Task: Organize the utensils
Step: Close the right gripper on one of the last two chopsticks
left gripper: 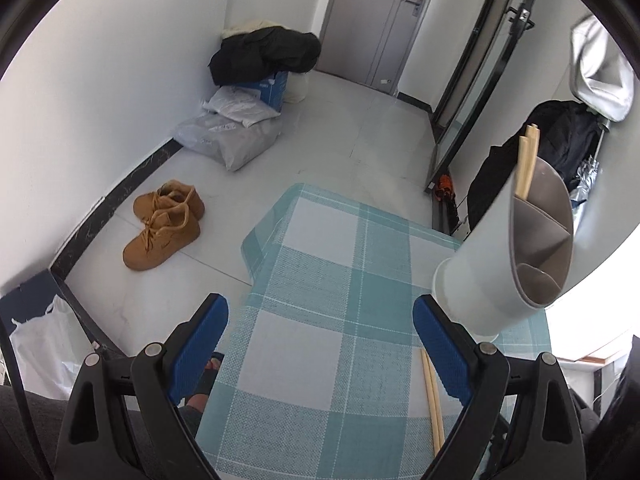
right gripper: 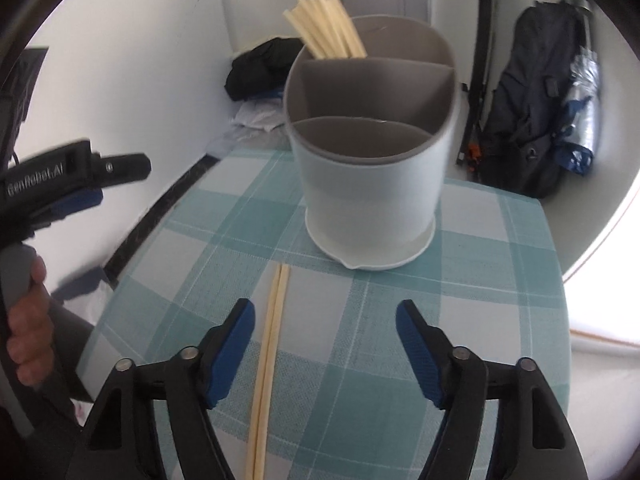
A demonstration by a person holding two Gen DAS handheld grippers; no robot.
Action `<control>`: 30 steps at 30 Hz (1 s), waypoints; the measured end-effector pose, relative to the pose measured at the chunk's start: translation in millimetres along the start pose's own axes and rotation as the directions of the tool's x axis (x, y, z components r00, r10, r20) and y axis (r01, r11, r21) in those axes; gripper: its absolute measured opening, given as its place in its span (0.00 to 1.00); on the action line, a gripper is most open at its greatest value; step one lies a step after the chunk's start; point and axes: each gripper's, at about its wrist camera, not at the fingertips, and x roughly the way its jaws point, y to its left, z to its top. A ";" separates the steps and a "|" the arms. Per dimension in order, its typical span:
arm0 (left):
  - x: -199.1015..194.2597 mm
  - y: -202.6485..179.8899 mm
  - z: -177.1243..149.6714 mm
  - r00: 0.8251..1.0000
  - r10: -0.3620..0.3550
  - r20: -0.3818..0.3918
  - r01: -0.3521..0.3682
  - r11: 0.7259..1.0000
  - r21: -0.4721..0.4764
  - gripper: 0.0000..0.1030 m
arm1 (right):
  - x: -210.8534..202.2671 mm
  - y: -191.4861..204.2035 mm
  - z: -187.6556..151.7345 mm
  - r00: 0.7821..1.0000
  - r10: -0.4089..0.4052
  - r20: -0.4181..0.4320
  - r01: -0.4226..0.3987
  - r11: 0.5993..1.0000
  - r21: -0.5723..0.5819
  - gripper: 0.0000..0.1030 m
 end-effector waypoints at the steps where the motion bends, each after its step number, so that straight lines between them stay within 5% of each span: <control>1: 1.1 1.2 0.2 1.000 0.007 -0.002 -0.007 1.000 -0.002 0.88 | 5.6 3.6 1.0 1.000 -0.003 -0.017 0.002 1.000 -0.016 0.65; 6: -0.1 -2.7 -1.3 0.999 0.032 0.013 -0.032 0.999 0.030 0.88 | 33.6 9.9 1.5 0.995 -0.007 -0.099 0.002 0.999 -0.043 0.51; 10: 1.0 -1.9 -1.7 1.000 0.031 0.005 -0.031 0.999 0.039 0.88 | 45.2 9.2 -3.8 0.989 0.004 -0.150 -0.009 1.000 -0.030 0.49; 18: 5.9 1.2 2.3 1.000 0.026 -0.016 -0.026 0.999 0.028 0.88 | 43.8 13.3 -6.9 0.983 -0.014 -0.185 -0.002 0.996 -0.085 0.39; 30: 9.7 27.1 8.2 0.998 0.046 -0.034 -0.048 0.996 -0.072 0.88 | 57.0 40.2 7.9 0.985 -0.036 -0.167 0.006 0.984 -0.177 0.38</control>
